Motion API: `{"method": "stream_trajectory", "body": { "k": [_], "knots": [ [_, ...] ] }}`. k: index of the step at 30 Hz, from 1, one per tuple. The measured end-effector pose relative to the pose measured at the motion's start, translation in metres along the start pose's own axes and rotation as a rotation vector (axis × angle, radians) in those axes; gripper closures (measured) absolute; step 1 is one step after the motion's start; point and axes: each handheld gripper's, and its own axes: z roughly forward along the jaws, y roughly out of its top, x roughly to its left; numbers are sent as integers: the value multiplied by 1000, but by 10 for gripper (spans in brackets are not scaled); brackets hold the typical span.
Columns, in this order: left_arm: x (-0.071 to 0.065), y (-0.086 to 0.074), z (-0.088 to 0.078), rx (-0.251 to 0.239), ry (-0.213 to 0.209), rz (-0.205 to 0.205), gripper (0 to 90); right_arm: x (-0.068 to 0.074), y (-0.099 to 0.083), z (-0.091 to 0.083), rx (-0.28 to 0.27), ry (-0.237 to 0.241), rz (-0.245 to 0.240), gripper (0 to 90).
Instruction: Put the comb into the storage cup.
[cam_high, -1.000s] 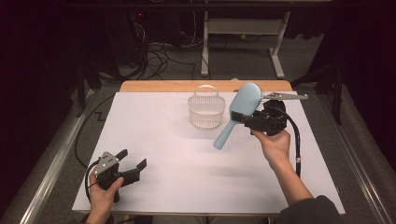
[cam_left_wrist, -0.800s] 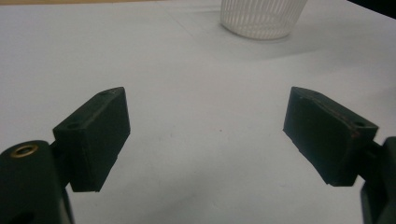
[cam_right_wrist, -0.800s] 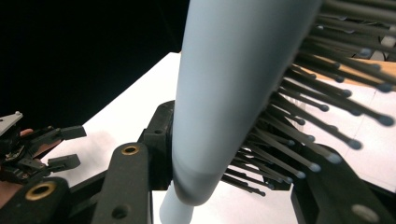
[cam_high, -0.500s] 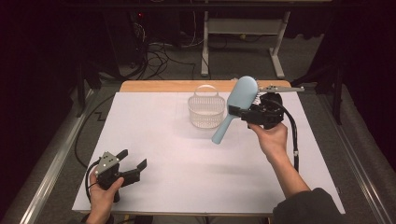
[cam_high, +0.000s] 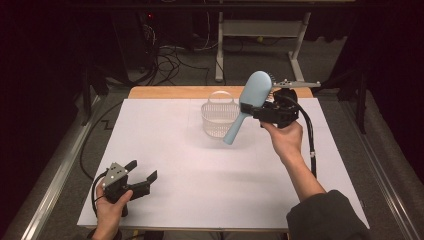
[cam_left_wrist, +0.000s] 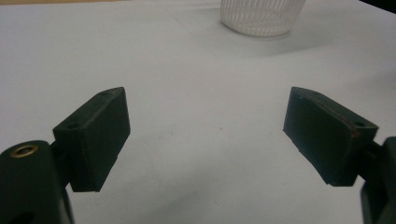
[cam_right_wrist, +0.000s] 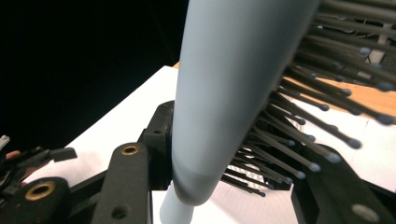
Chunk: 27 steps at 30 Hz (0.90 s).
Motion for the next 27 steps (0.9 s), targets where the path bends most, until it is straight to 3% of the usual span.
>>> {"method": "stream_trajectory", "body": {
  "k": [27],
  "knots": [
    [-1,0,0,1,-6,16,156,-6,26,27,11,-67,-10,551]
  ]
}}
